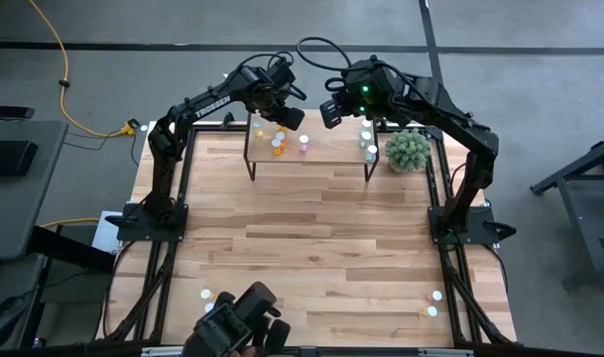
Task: Pick and place medicine bottles onto shelf by color
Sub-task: Adjust the orange pill bottle on the shelf
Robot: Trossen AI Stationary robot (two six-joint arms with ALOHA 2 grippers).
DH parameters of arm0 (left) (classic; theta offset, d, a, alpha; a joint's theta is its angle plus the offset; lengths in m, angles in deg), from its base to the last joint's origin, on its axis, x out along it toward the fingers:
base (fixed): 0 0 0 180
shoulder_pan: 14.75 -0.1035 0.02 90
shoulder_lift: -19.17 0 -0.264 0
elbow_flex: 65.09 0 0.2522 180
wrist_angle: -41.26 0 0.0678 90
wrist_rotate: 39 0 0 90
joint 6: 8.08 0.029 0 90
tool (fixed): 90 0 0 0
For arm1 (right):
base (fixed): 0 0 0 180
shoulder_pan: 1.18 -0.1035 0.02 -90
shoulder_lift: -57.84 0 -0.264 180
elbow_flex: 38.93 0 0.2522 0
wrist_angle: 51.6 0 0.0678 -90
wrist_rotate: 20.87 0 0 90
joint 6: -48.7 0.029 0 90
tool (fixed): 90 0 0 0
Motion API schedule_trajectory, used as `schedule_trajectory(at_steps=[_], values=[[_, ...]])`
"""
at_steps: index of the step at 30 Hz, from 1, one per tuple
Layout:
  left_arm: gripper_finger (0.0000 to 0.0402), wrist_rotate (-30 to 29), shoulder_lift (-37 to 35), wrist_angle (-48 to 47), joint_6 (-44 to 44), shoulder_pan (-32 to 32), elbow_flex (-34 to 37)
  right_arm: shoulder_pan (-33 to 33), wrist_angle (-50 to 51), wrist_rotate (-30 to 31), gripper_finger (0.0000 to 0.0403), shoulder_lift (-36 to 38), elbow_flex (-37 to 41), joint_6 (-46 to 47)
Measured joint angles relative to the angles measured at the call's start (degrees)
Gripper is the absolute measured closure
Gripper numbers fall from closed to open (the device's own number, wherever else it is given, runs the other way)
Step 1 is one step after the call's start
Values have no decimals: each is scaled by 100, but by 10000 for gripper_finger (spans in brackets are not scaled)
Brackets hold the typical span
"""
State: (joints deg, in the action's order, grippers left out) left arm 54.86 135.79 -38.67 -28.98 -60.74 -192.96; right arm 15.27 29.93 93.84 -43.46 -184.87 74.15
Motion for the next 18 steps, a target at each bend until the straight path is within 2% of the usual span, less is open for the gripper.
schedule_trajectory(at_steps=[18], values=[[313, 96, -33, 218, -36, -94, 0, 2, -2, 28, 402, 0, -2, -2]])
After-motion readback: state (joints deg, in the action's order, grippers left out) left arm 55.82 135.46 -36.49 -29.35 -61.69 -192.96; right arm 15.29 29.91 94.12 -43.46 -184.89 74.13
